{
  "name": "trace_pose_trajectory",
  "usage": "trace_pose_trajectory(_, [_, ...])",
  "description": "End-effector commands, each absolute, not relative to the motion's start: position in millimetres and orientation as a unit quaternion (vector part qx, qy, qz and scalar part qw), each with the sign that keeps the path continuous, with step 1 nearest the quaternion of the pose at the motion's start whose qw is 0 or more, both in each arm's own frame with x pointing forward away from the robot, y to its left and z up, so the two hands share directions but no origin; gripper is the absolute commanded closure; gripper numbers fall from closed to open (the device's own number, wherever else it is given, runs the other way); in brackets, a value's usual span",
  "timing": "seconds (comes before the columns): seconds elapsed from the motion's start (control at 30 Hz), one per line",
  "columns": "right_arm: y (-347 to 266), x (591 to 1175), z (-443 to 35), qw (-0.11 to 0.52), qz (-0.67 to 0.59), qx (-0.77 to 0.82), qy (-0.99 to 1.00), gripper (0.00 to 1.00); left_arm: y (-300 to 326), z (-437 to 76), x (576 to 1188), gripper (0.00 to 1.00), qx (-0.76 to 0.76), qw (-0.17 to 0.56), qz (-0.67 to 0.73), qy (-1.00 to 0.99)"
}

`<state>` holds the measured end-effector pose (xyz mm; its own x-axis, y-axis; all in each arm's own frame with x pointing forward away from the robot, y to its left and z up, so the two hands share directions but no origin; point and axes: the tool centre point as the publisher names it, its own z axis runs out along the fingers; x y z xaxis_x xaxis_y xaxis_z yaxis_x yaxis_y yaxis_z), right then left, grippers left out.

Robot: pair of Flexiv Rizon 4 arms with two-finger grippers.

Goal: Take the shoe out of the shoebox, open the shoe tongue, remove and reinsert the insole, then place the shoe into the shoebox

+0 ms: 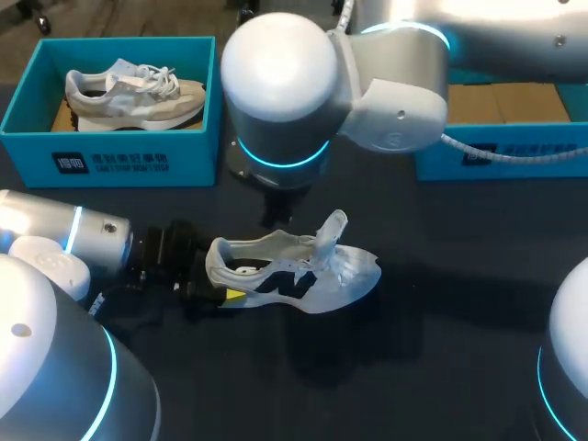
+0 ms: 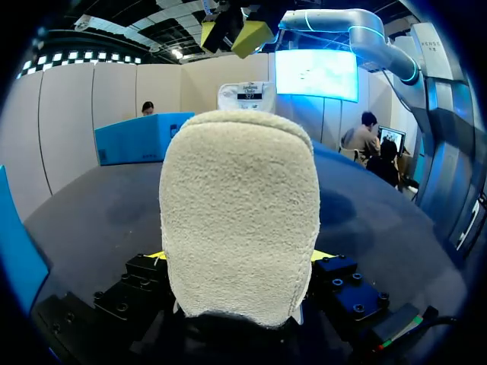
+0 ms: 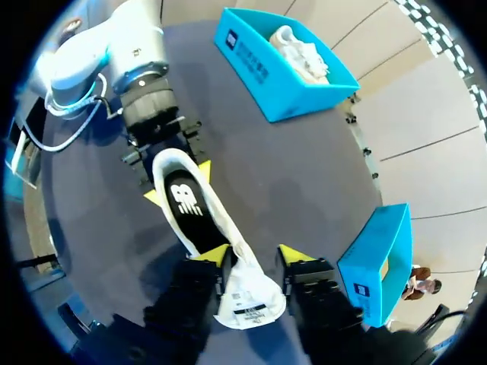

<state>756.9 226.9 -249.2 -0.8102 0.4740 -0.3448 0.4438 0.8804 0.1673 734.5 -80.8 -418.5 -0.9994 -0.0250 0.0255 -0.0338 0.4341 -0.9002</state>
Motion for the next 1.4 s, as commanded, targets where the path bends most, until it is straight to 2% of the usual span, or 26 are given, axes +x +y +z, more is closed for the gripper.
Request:
trace_pose_trajectory(0.03, [241.3,754.0,-251.2,0.19,0.029,0.238,0.952,1.0,-82.0,-421.1,733.8,1.0,0.018,0.003,0.532,-0.846])
trace_pose_trajectory(0.27, [258.6,740.9,-253.4,0.182,0.027,0.215,0.959,1.0,-82.0,-421.1,733.8,1.0,0.018,0.003,0.532,-0.846])
trace_pose_trajectory(0.97, [258.6,740.9,-253.4,0.182,0.027,0.215,0.959,1.0,-82.0,-421.1,733.8,1.0,0.018,0.003,0.532,-0.846])
trace_pose_trajectory(1.23, [270.0,747.0,-269.0,0.175,0.014,0.106,0.979,1.0,-82.0,-421.1,733.8,1.0,0.018,0.003,0.532,-0.846])
trace_pose_trajectory(1.4, [272.3,747.9,-284.8,0.147,0.009,0.077,0.986,1.0,-82.0,-421.1,733.8,1.0,0.018,0.003,0.532,-0.846])
